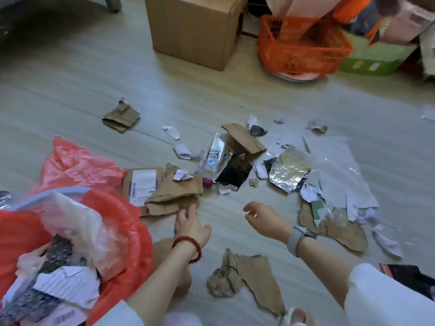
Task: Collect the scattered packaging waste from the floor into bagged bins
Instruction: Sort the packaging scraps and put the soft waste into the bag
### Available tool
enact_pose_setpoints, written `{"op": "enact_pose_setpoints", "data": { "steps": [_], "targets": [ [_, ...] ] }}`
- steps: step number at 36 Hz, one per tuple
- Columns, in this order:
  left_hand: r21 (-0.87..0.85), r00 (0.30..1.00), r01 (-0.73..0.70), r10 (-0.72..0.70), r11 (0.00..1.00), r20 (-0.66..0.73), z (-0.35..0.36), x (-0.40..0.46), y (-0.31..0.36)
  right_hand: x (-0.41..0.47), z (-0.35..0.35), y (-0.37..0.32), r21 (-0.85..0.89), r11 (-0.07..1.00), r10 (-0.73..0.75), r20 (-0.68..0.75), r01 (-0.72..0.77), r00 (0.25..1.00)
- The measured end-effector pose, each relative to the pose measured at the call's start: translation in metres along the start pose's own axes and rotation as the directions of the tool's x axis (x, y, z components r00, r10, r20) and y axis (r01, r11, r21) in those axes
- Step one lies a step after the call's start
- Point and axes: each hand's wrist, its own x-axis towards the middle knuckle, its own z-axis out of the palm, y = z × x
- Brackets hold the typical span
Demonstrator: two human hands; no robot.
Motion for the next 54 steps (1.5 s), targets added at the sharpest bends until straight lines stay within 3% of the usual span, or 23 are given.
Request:
{"op": "enact_pose_setpoints", "data": {
  "steps": [3,7,10,12,16,19,21,23,25,29,31,34,37,38,40,43,46,48,50,54],
  "targets": [
    [0.051,0.968,0.247,-0.244,0.968,-0.049,0.032,0.040,-0.017,0.037,0.017,0.032,-0.041,0.997,-0.072,-0.024,0.071,0.997],
    [0.102,0.917,0.379,-0.359,0.920,-0.171,0.056,0.073,-0.039,0.082,0.022,0.052,-0.258,0.930,-0.312,-0.176,0.262,0.934],
    [0.167,0.898,0.415,-0.373,0.894,-0.236,0.069,0.082,-0.044,0.125,0.009,0.046,-0.419,0.820,-0.522,-0.267,0.391,0.810],
    [0.159,0.891,0.420,-0.373,0.894,-0.258,0.070,0.085,-0.046,0.153,-0.003,0.037,-0.540,0.728,-0.605,-0.215,0.423,0.767],
    [0.202,0.914,0.383,-0.337,0.901,-0.226,0.070,0.084,-0.048,0.194,-0.022,0.026,-0.707,0.543,-0.640,0.001,0.453,0.768],
    [0.297,0.946,0.275,-0.202,0.914,-0.254,0.072,0.074,-0.046,0.206,-0.019,0.029,-0.771,0.491,-0.630,0.009,0.407,0.777],
    [0.269,0.954,0.187,-0.109,0.945,-0.280,0.071,0.069,-0.043,0.206,-0.016,0.036,-0.775,0.486,-0.642,-0.002,0.405,0.767],
    [0.231,0.941,0.069,0.014,0.971,-0.339,0.064,0.068,-0.038,0.206,-0.015,0.043,-0.710,0.491,-0.654,0.082,0.504,0.752],
    [0.216,0.884,-0.060,0.153,0.974,-0.443,0.052,0.071,-0.028,0.204,-0.019,0.048,-0.658,0.471,-0.675,0.159,0.587,0.720],
    [0.282,0.722,-0.223,0.352,0.933,-0.596,0.021,0.095,-0.010,0.205,-0.032,0.046,-0.696,0.333,-0.837,0.091,0.636,0.539],
    [0.296,0.724,-0.201,0.345,0.934,-0.597,0.008,0.114,-0.006,0.209,-0.035,0.041,-0.695,0.331,-0.858,0.062,0.639,0.511],
    [0.255,0.853,-0.169,0.271,0.952,-0.447,-0.005,0.144,-0.004,0.213,-0.030,0.039,-0.663,0.328,-0.855,0.095,0.673,0.510],
    [0.411,0.942,-0.131,0.243,0.902,-0.233,-0.004,0.165,-0.004,0.212,-0.020,0.045,-0.600,0.372,-0.784,0.206,0.708,0.586],
    [0.457,0.961,-0.100,0.204,0.884,-0.186,-0.002,0.168,-0.004,0.210,-0.017,0.048,-0.591,0.399,-0.746,0.235,0.701,0.623],
    [0.477,0.975,-0.064,0.157,0.876,-0.159,0.003,0.169,-0.004,0.204,-0.009,0.053,-0.556,0.426,-0.741,0.239,0.714,0.628],
    [0.456,0.953,-0.106,0.222,0.884,-0.208,0.008,0.165,-0.005,0.202,0.010,0.063,-0.501,0.381,-0.805,0.233,0.777,0.545],
    [0.504,0.936,-0.113,0.261,0.856,-0.235,0.009,0.162,-0.009,0.199,0.024,0.067,-0.492,0.283,-0.818,0.325,0.823,0.475],
    [0.513,0.923,-0.110,0.279,0.851,-0.264,0.010,0.158,-0.012,0.196,0.032,0.067,-0.483,0.314,-0.759,0.390,0.818,0.521],
    [0.399,0.873,-0.134,0.299,0.907,-0.385,0.010,0.152,-0.016,0.194,0.039,0.068,-0.519,0.363,-0.679,0.421,0.774,0.601],
    [0.157,0.763,-0.215,0.266,0.964,-0.589,0.013,0.136,-0.017,0.182,0.057,0.077,-0.519,0.367,-0.788,0.267,0.772,0.555]
  ]
}}
